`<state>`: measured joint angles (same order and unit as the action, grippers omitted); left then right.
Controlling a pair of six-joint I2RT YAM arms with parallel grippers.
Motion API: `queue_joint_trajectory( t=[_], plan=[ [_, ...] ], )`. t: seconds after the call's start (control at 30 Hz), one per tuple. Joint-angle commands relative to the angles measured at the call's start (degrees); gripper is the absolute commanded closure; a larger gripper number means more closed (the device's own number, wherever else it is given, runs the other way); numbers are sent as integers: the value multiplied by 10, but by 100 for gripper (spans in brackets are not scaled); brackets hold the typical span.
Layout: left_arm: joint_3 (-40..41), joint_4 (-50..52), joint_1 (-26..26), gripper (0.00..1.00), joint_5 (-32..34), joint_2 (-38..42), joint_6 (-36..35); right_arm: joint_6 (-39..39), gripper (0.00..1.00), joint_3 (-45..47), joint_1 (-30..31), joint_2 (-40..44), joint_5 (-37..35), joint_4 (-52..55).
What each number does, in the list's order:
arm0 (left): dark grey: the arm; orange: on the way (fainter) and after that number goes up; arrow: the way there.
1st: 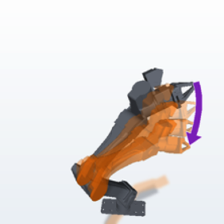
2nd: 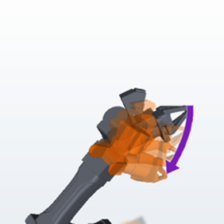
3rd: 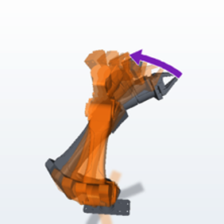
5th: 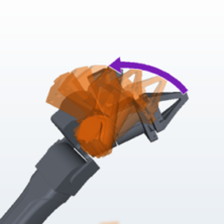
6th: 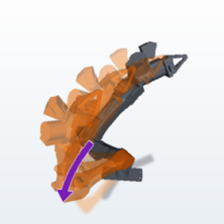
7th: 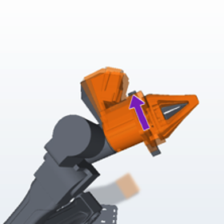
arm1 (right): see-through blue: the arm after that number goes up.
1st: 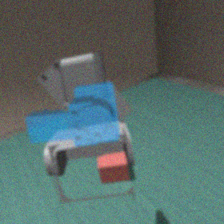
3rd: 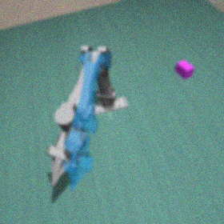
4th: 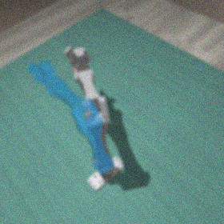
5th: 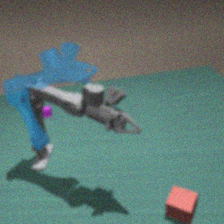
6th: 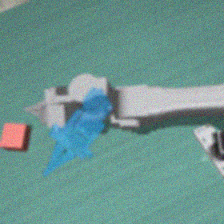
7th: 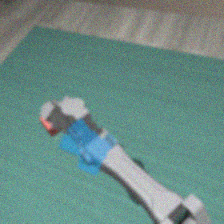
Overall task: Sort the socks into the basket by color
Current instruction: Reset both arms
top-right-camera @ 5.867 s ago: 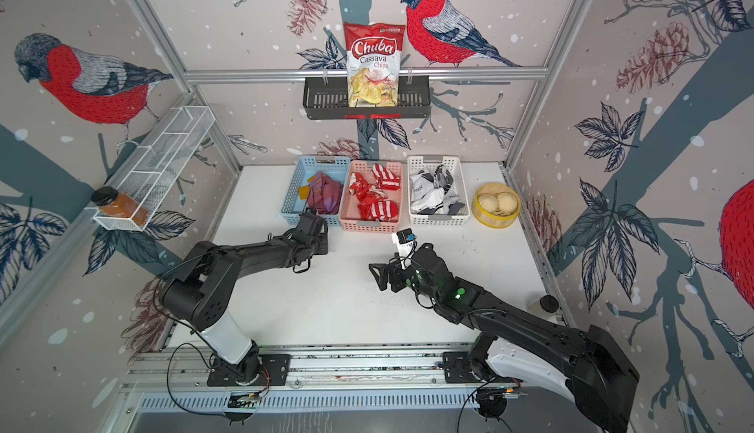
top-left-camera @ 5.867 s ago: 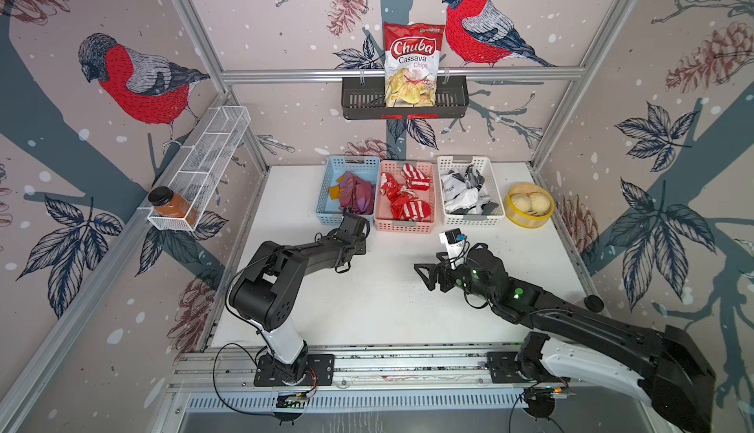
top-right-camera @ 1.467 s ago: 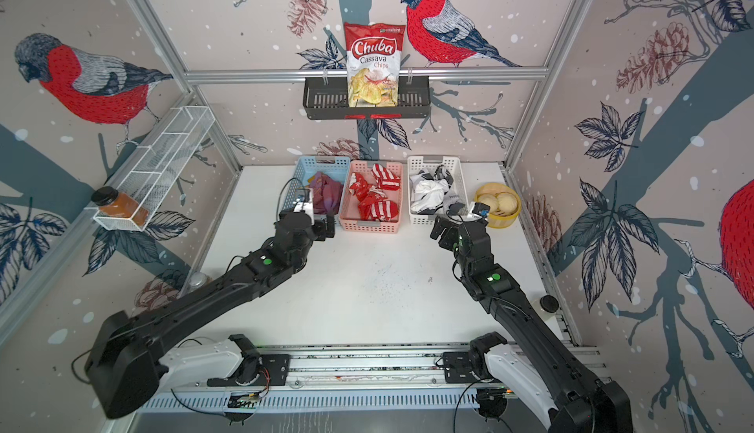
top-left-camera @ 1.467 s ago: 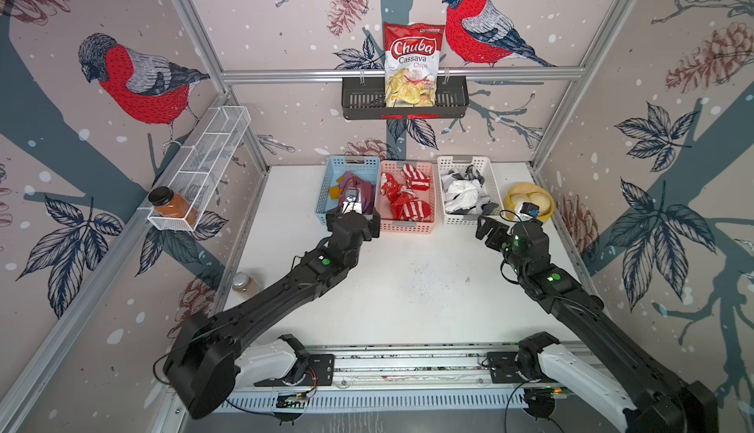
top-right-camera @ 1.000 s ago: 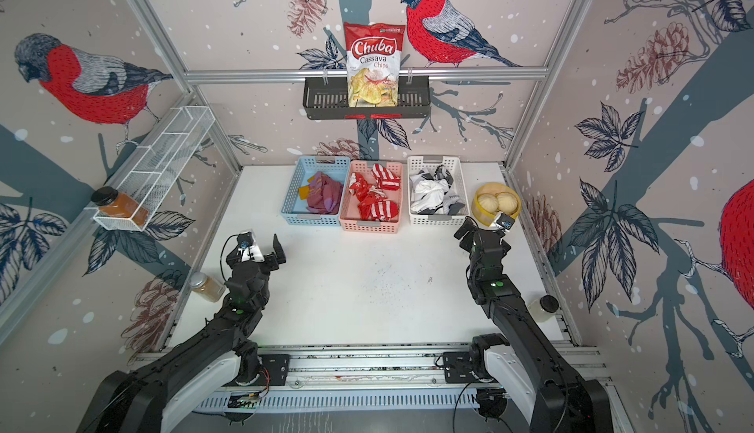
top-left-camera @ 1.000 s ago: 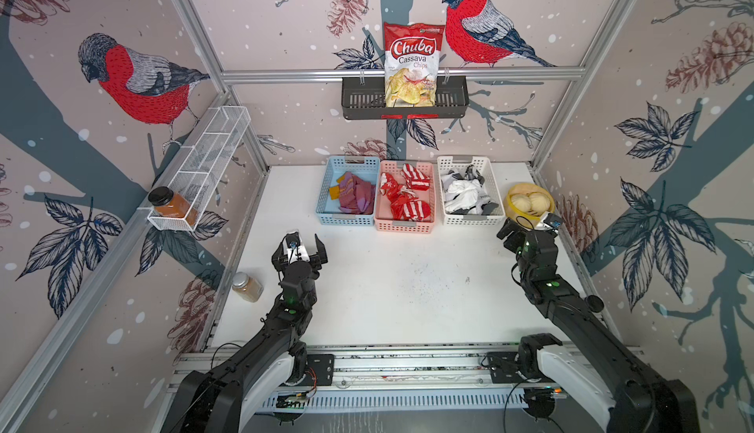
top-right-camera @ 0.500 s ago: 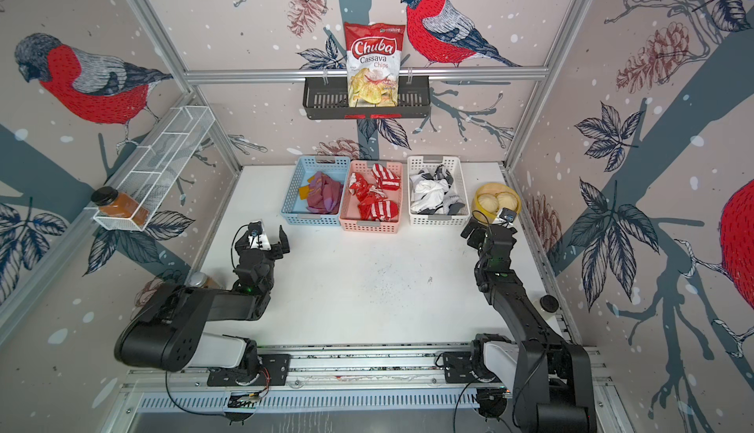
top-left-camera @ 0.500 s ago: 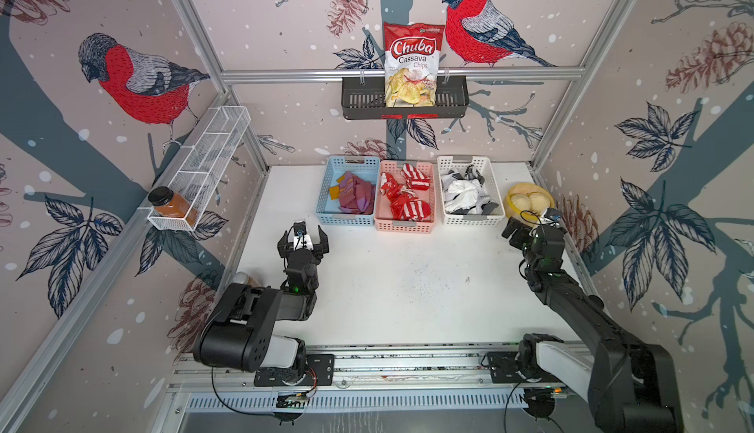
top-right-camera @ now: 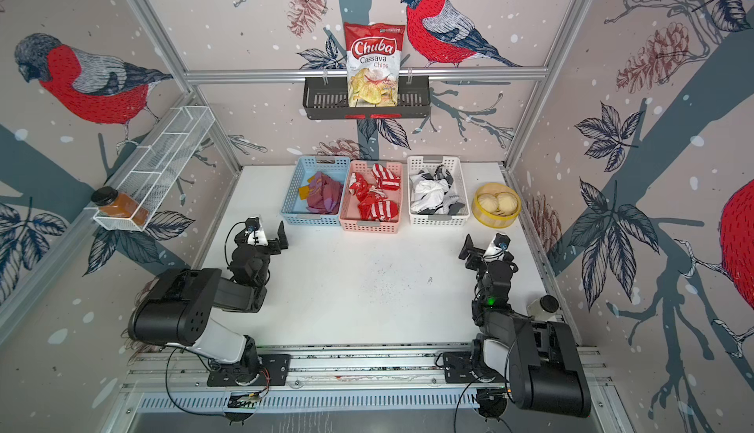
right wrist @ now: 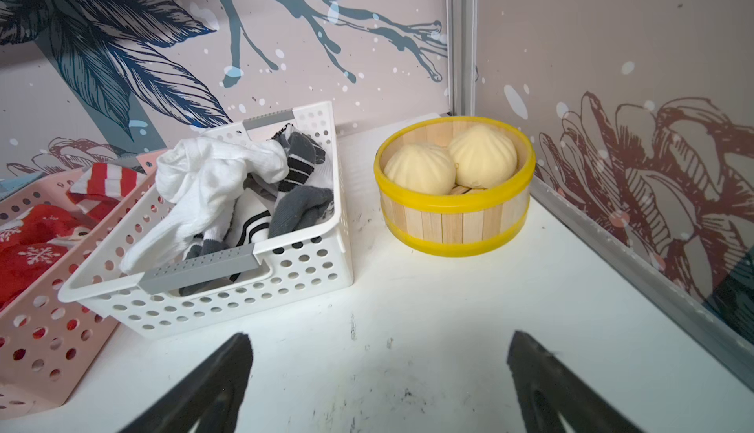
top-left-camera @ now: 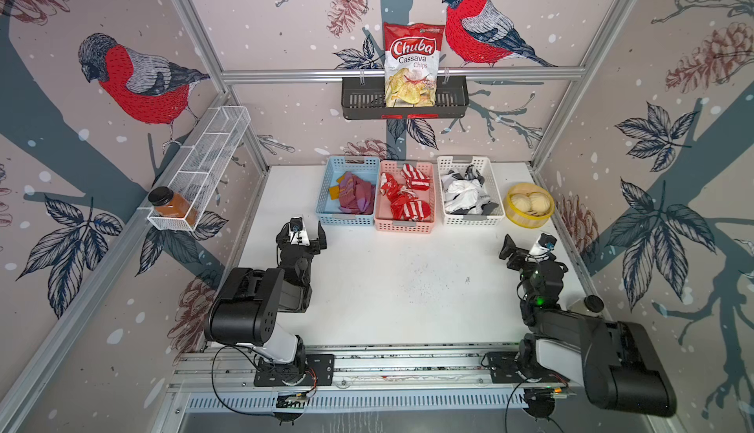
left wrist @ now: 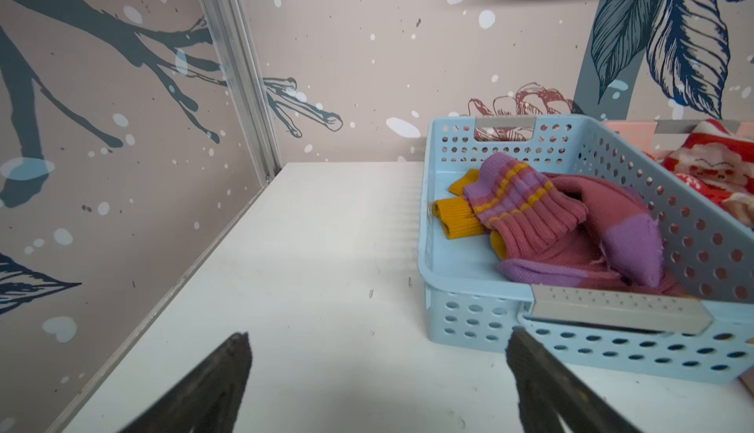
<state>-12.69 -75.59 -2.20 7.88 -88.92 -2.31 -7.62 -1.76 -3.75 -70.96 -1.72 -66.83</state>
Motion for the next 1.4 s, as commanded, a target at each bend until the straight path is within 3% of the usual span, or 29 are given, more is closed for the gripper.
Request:
queue_joint_trajectory(
  t=[0.0, 0.17, 0.27, 0.37, 0.47, 1.37],
  plan=[
    [-4, -2, 4, 2, -28, -3, 12, 11, 0, -21, 0, -67, 38, -135],
    [-1, -3, 4, 2, -25, -2, 12, 6, 0, -48, 0, -173, 30, -192],
    [-2, -2, 4, 2, -25, -2, 13, 33, 0, -93, 3, -151, 72, -65],
    [-2, -3, 4, 2, -24, -2, 13, 42, 0, -85, 20, -172, 54, -121],
    [-2, -3, 4, 2, -24, -2, 13, 45, 0, -93, 20, -161, 52, -87],
    [-1, -3, 4, 2, -22, -2, 13, 46, 0, -88, 23, -171, 48, -108]
  ],
)
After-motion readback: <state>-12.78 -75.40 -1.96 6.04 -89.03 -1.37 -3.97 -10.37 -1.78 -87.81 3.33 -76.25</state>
